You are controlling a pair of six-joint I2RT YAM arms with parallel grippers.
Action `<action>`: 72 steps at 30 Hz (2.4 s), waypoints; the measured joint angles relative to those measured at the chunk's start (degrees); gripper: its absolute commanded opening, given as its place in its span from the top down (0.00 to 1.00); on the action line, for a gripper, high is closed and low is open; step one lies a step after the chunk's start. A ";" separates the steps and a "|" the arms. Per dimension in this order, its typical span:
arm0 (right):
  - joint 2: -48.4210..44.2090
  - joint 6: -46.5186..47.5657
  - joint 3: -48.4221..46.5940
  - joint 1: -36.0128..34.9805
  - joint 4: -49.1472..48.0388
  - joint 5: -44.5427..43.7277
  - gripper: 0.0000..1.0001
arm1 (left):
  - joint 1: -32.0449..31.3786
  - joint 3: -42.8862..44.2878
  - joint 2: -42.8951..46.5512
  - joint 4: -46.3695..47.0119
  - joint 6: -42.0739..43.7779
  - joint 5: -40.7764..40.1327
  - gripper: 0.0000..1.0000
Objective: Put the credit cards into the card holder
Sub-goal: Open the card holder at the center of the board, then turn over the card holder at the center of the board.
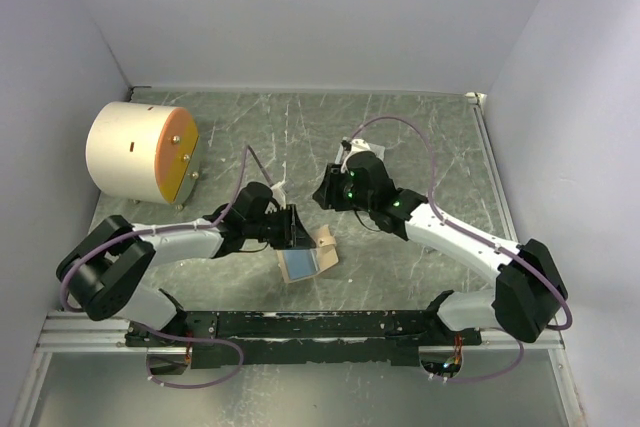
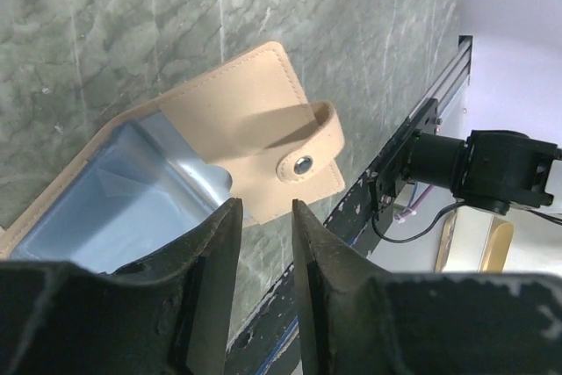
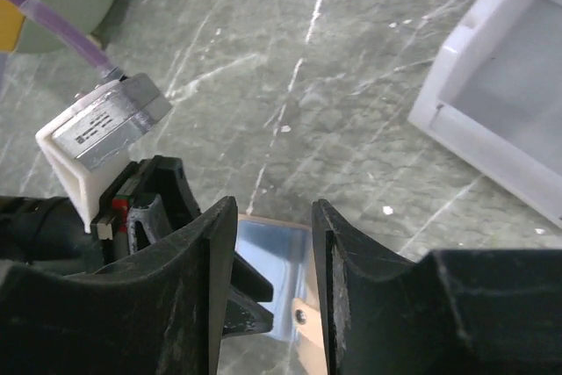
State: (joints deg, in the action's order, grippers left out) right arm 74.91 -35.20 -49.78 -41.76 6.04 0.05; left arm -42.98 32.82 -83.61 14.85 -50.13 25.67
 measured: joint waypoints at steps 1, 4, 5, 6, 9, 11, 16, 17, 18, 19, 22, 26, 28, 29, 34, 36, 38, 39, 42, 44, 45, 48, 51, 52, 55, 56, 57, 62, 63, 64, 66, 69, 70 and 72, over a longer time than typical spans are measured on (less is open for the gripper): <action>0.00 0.28 0.02 0.02 0.83 -0.59 0.59 | -0.02 0.02 -0.07 -0.07 0.07 -0.15 0.60; 0.20 2.58 -1.05 0.20 3.45 -4.00 0.59 | -0.04 0.04 -1.55 -0.13 0.13 -0.11 0.61; 0.57 3.41 -2.19 0.35 4.70 -5.11 0.59 | -0.04 0.04 -2.19 -0.13 0.11 -0.04 0.61; 0.96 4.24 -3.50 0.50 5.68 -6.01 0.60 | -0.04 0.04 -2.67 -0.15 0.11 -0.02 0.61; 1.16 5.42 -5.07 0.76 6.29 -7.13 0.59 | -0.09 0.04 -3.06 -0.31 0.11 0.00 0.61; 0.98 5.73 -4.81 0.83 6.80 -7.34 0.59 | -0.15 0.13 -3.06 -0.31 0.13 0.00 0.61; 0.96 5.73 -3.65 0.83 8.79 -4.83 0.47 | -0.24 1.09 -2.75 -3.19 0.68 -1.16 0.59; 0.85 5.66 -3.15 0.83 8.81 -3.58 0.45 | -0.24 1.20 -2.38 -4.24 0.76 -1.75 0.57; 0.63 5.53 -2.27 0.83 8.87 -1.97 0.42 | -0.24 1.20 -1.68 -5.55 0.83 -2.54 0.56; 0.15 5.49 -0.92 0.79 9.03 -0.04 0.41 | -0.26 1.20 -0.70 -7.06 0.90 -3.52 0.55; -0.61 5.09 1.90 0.26 9.88 3.30 0.40 | -0.26 1.20 2.43 -10.88 1.05 -6.08 0.55; -0.57 4.79 4.00 -0.61 11.85 4.52 0.41 | -0.24 0.87 6.29 -15.37 1.03 -9.11 0.54; -0.37 4.76 5.03 -0.79 11.74 5.20 0.44 | -0.24 0.15 8.35 -17.73 1.03 -10.43 0.54; -0.17 4.76 5.49 -0.79 11.50 5.55 0.46 | -0.26 -0.22 9.31 -19.02 1.01 -11.08 0.54; 1.77 3.39 9.25 -1.27 8.59 7.72 0.65 | -0.24 -1.38 13.81 -24.41 0.33 -14.14 0.48; 2.29 2.21 11.26 -1.64 7.06 7.98 0.72 | -0.24 -2.27 15.52 -24.28 0.07 -14.05 0.44; 2.40 0.87 13.00 -2.12 5.79 7.89 0.75 | -0.24 -3.32 16.44 -23.02 -0.26 -13.53 0.42; 2.40 -0.13 14.05 -2.49 4.70 7.80 0.76 | -0.24 -3.67 16.55 -22.53 -0.31 -13.35 0.41; 2.38 -3.63 17.22 -4.37 1.22 7.58 0.78 | -0.17 -4.20 16.33 -21.55 -0.52 -13.16 0.39; 2.36 -6.03 18.91 -5.81 -0.79 7.17 0.80 | 0.09 -4.35 16.11 -20.44 -0.70 -13.11 0.38; 2.34 -7.32 19.69 -6.54 -1.81 6.93 0.81 | 0.15 -4.46 16.11 -19.96 -0.81 -13.03 0.38; 1.68 -10.80 21.77 -8.07 -4.28 6.03 0.81 | 0.20 -4.63 16.11 -18.95 -0.94 -13.14 0.36; 0.72 -12.96 23.08 -8.50 -5.86 5.20 0.81 | 0.20 -4.63 16.13 -19.12 -0.87 -14.12 0.34; 0.39 -13.57 23.34 -8.55 -6.16 5.01 0.81 | 0.20 -4.63 16.13 -19.21 -0.87 -14.43 0.34; -0.22 -14.60 23.82 -8.68 -7.10 4.55 0.81 | 0.20 -4.74 16.13 -19.21 -0.90 -14.97 0.34; -0.31 -14.91 23.93 -8.74 -7.34 4.42 0.81 | 0.20 -4.85 16.13 -19.17 -0.90 -14.97 0.33; -0.33 -15.10 24.06 -8.74 -7.56 4.35 0.81 | 0.20 -5.01 16.11 -19.10 -0.92 -14.97 0.33; -0.33 -15.76 24.44 -8.87 -8.46 4.20 0.81 | 0.20 -5.73 15.85 -19.02 -1.09 -14.97 0.32; -0.33 -15.82 24.44 -8.90 -8.52 4.20 0.81 | 0.20 -5.73 15.76 -19.08 -1.09 -15.04 0.32; -0.33 -15.87 24.44 -8.92 -8.63 4.20 0.81 | 0.20 -5.73 15.67 -19.26 -1.09 -15.15 0.32; -0.31 -16.02 24.44 -9.01 -8.87 4.20 0.81 | 0.20 -5.73 15.65 -19.54 -1.09 -15.30 0.32; -0.31 -16.26 24.46 -9.18 -9.18 4.09 0.82 | 0.20 -5.73 15.65 -19.54 -1.09 -15.43 0.32; -0.31 -16.31 24.46 -9.25 -9.25 4.02 0.81 | 0.20 -5.73 15.63 -19.54 -1.09 -15.45 0.32; -0.31 -16.44 24.48 -9.38 -9.27 3.96 0.82 | 0.20 -5.73 15.56 -19.56 -1.09 -15.54 0.32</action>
State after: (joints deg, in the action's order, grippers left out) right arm 74.61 -51.64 -25.30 -51.13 -3.22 4.01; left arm -42.78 27.09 -68.05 -4.71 -51.22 10.13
